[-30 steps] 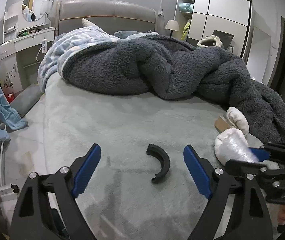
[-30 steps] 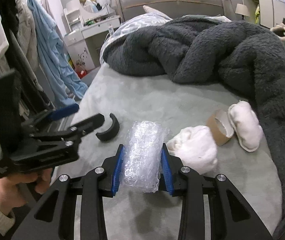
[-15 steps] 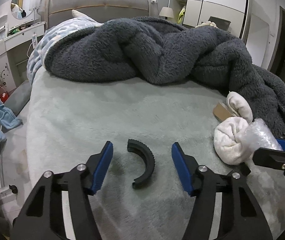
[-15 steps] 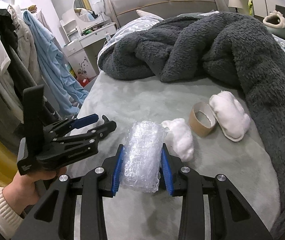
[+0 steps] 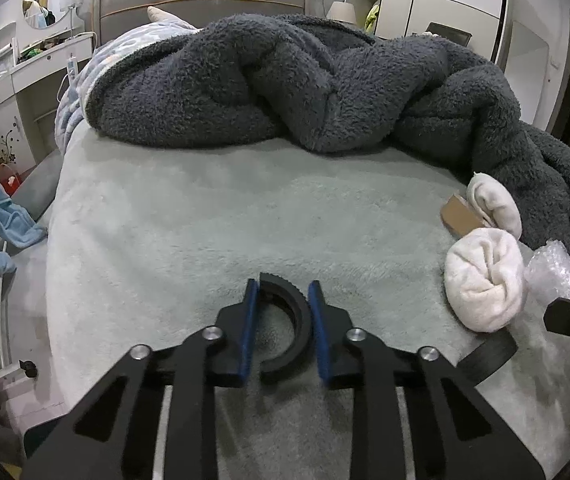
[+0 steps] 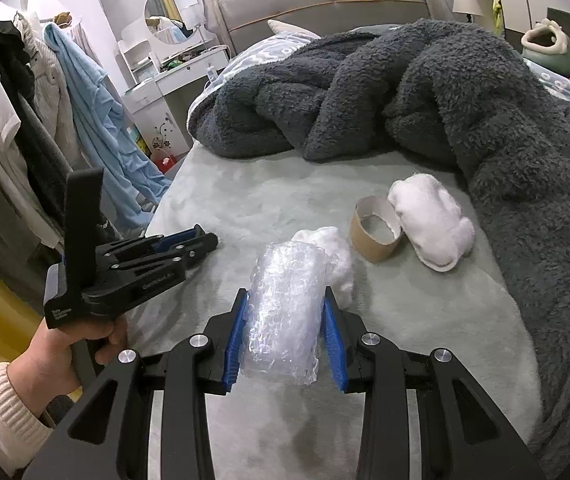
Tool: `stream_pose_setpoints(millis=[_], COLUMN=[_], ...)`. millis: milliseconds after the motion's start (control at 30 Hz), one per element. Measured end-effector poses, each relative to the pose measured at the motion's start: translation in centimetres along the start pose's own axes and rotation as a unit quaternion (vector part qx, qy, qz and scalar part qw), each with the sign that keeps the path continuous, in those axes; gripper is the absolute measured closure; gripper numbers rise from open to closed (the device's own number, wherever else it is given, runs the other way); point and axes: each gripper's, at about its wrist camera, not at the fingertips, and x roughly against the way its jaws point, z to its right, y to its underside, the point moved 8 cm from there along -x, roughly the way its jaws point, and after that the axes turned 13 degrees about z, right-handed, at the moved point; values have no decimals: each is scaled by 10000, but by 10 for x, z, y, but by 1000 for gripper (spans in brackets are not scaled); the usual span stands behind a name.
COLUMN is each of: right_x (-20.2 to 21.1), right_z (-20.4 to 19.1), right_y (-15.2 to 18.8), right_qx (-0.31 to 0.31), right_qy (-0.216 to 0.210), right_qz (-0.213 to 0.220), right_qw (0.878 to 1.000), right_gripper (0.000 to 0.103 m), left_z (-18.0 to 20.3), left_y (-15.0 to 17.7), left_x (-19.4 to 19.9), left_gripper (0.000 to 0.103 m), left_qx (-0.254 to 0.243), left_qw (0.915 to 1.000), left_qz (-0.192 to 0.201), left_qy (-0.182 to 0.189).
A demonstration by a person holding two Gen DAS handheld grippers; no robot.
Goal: Collect trash
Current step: 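Carry the bubble wrap and black clip over the teal bin with both tools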
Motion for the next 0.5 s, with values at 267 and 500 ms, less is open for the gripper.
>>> stream_pose_setpoints(millis=[267,500], right_x=[7,3], right_z=[-12,-36], right_y=[-11,-18], right_qx=[9,112], right_qy=[-117,-271], right_qz=[84,98], right_qw=[9999,9995], right_gripper=[67,67], left_z=[12,11], left_y=[-1,-3], left_x=[20,46], left_gripper=[79,79], left_qx=[-43,226], left_qw=[9996,9990], left_qz=[-42,-77], left_qy=[282,387])
